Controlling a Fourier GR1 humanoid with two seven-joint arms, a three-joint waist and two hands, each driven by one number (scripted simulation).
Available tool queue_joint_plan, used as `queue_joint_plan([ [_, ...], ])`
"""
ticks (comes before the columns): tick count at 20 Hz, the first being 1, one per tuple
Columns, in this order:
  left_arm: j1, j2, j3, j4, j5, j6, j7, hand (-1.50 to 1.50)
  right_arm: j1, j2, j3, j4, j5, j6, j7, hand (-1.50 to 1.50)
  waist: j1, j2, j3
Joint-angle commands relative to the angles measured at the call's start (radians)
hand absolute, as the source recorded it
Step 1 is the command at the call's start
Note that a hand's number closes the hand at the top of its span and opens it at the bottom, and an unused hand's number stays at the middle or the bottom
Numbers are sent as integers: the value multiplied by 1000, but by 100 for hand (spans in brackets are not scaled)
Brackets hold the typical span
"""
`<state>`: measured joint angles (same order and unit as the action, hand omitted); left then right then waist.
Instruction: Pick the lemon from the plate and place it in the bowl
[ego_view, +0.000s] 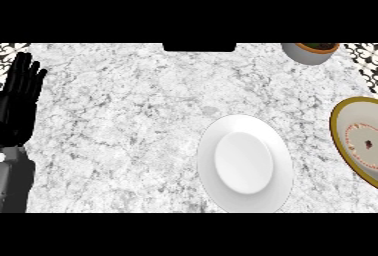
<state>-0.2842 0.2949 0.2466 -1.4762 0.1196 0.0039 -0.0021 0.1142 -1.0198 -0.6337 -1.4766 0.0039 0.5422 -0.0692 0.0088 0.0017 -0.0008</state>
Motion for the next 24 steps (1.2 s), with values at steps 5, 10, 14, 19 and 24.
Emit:
queue_joint_plan([
  [5, -7, -41, -23, 22, -14, 18, -19, 0, -111, 169, 258, -64, 251, -204, 113, 150, 0, 1, 1],
  [10, 16, -4, 0, -21, 9, -15, -7, 0, -197, 285, 349, 106, 369, -314, 170, 150, 13, 2, 1],
  [14, 3, 12, 7, -50, 13, -8, 44, 0, -232, 357, 349, 273, 358, -329, 96, -150, 4, 1, 2],
  [19, 52, 2, 7, -50, 19, -30, 6, 0, -333, 448, 279, 404, 252, -365, -8, -150, 10, 0, 2],
  [24, 18, -8, -5, 1, -4, -16, -13, 0, -403, 403, 126, 501, 182, -449, -120, -150, 2, 3, 3],
])
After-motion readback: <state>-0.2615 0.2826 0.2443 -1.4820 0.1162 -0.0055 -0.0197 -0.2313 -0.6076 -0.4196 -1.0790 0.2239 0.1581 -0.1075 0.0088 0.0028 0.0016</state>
